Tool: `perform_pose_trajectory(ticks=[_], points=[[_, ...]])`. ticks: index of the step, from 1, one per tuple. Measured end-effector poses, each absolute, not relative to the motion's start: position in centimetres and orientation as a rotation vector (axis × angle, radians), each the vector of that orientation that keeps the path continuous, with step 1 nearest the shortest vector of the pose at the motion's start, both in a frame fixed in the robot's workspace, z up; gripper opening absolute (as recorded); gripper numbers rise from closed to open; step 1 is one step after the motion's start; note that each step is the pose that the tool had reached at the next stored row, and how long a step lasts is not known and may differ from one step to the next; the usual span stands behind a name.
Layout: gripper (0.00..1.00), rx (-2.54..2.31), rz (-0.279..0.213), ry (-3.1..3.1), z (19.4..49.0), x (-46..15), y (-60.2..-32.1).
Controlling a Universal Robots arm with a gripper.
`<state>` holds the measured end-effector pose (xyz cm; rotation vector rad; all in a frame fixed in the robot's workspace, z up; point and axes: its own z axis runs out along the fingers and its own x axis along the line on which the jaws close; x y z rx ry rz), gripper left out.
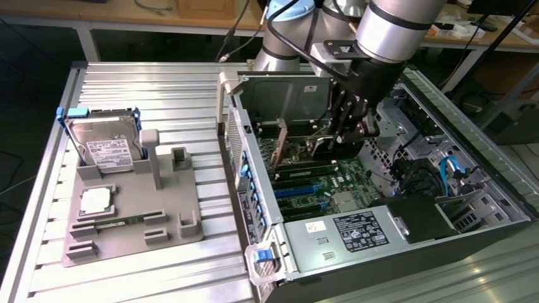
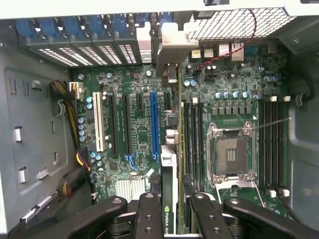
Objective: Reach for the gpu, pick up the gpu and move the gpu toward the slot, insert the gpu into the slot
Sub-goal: 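Insert the gpu into the slot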
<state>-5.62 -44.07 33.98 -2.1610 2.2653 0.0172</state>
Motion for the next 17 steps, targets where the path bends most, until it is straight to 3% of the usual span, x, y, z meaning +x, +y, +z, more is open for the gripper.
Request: perform_pose_trajectory(ticks=[17], points=[[0.27, -2.189, 0.017, 2.238, 32.4, -6.3, -44.2]])
